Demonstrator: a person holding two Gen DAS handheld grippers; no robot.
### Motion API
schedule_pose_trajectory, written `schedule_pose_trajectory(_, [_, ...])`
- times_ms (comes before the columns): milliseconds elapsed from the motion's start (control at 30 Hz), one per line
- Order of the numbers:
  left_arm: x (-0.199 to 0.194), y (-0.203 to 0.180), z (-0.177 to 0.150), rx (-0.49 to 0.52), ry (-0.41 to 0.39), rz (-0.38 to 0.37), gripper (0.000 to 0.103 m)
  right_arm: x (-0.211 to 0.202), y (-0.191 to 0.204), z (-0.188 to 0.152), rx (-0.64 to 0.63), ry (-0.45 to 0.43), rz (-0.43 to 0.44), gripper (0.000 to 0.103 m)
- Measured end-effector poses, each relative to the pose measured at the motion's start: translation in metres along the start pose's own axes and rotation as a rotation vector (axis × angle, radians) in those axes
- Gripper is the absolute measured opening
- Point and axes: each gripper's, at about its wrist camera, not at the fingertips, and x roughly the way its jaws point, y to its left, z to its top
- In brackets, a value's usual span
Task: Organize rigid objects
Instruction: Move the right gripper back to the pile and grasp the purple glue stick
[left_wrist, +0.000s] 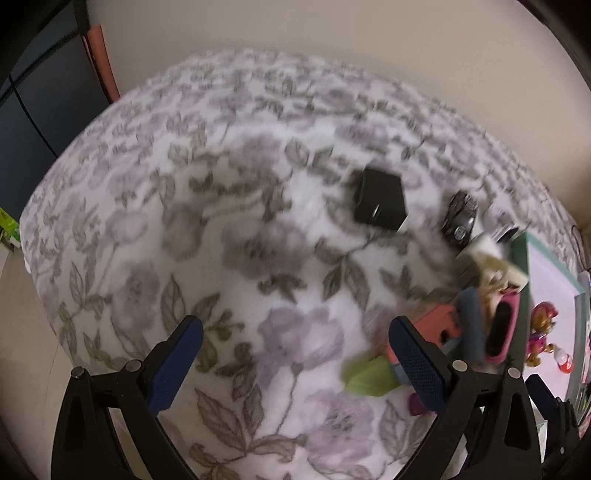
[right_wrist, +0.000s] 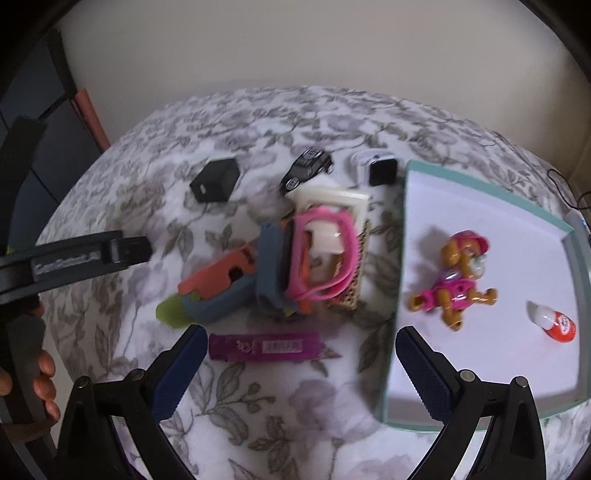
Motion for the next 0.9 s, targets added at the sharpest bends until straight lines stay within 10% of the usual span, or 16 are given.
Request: schedule_pose_trajectory(900, [0.025, 0.021, 0.005, -0.06, 0.115, -0.002, 0.101, 0.045, 0.033, -0.011, -0.037, 0.094, -0.082, 0.103])
